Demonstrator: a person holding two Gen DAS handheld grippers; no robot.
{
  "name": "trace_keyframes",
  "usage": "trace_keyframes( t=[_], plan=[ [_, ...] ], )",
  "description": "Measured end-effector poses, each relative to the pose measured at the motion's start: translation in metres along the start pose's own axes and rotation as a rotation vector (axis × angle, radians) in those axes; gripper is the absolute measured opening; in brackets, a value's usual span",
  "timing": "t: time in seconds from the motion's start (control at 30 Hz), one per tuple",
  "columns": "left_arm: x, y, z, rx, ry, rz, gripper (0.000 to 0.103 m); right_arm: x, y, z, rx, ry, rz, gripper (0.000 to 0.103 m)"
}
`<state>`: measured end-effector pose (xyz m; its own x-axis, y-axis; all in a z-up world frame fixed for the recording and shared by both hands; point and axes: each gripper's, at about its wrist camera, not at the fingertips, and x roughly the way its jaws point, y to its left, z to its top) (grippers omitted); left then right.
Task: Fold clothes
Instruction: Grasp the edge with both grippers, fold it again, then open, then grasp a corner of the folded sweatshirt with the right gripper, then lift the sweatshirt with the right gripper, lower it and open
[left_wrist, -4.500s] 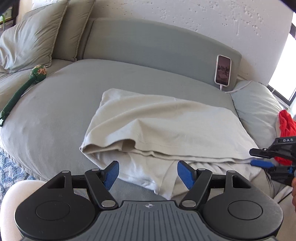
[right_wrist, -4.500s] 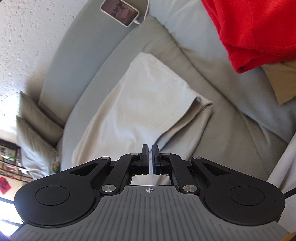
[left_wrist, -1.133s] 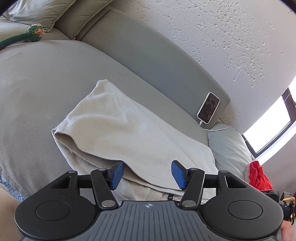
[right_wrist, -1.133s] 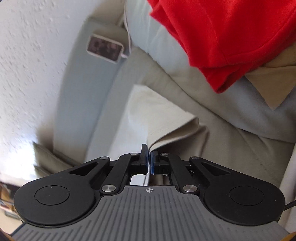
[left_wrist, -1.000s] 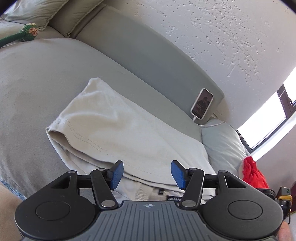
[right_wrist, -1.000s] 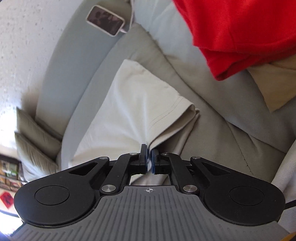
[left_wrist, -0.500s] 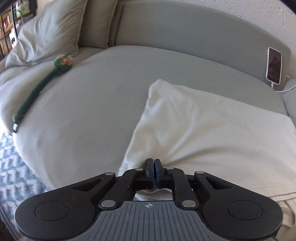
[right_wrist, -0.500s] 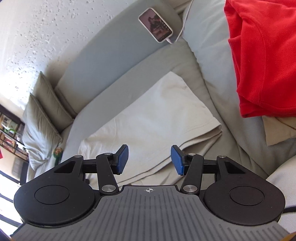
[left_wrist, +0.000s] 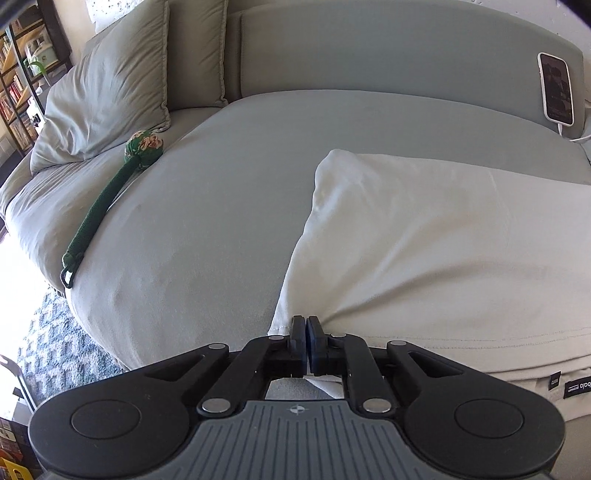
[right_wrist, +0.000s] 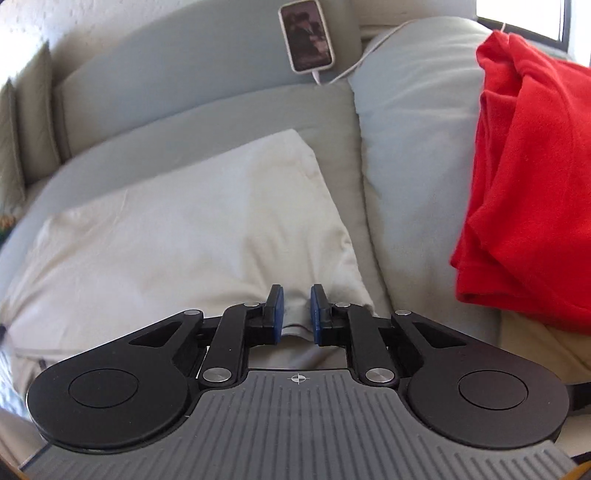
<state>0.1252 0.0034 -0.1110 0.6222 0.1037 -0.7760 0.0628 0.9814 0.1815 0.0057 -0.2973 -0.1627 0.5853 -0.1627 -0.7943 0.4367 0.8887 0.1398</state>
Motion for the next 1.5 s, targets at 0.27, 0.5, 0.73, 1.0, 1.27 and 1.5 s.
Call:
trace_keyframes(
  t=[0.27,0.5,0.73,1.0,1.27,1.5],
  plan=[
    [-0.049,-0.011,0.0,-0.052,-0.099,-0.139,0.03,-0.051,-0.05,-0.014,0.259,-0.102,0.134,0.064],
    [-0.065,-0.062,-0.002,0.024,-0.203,-0.209,0.042,-0.039,-0.067,-0.027,0.495,-0.134,0.155,0.067],
    [-0.028,-0.08,-0.013,0.077,-0.101,-0.235,0.041,-0.01,-0.051,-0.037,0.43,-0.151,0.097,0.066],
    [-0.023,-0.073,-0.02,0.043,-0.103,-0.269,0.042,0.019,-0.041,-0.02,0.381,-0.213,0.076,0.058],
    [-0.023,-0.073,-0.018,0.053,-0.09,-0.282,0.042,0.01,-0.022,-0.027,0.127,-0.202,0.022,0.026],
    [-0.03,-0.053,-0.005,0.035,-0.011,-0.37,0.047,0.017,-0.045,-0.021,0.418,-0.144,0.155,0.009]
  ],
)
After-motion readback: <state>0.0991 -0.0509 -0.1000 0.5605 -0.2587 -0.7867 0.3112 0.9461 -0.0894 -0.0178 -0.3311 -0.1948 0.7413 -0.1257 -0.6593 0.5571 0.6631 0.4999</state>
